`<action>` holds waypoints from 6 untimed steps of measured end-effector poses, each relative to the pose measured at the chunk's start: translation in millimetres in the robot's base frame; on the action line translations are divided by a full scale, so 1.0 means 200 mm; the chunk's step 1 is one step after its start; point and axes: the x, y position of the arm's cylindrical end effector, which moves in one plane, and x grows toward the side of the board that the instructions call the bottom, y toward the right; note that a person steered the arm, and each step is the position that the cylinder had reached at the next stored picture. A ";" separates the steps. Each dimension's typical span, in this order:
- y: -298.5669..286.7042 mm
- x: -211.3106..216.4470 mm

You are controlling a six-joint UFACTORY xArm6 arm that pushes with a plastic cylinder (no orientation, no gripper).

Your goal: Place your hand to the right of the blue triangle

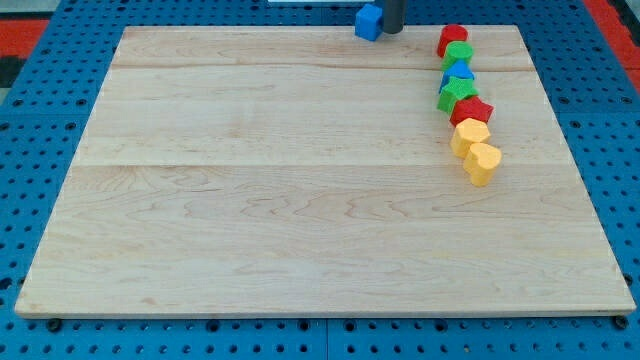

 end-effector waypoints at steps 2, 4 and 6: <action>0.35 0.00; 0.76 0.20; 0.39 0.49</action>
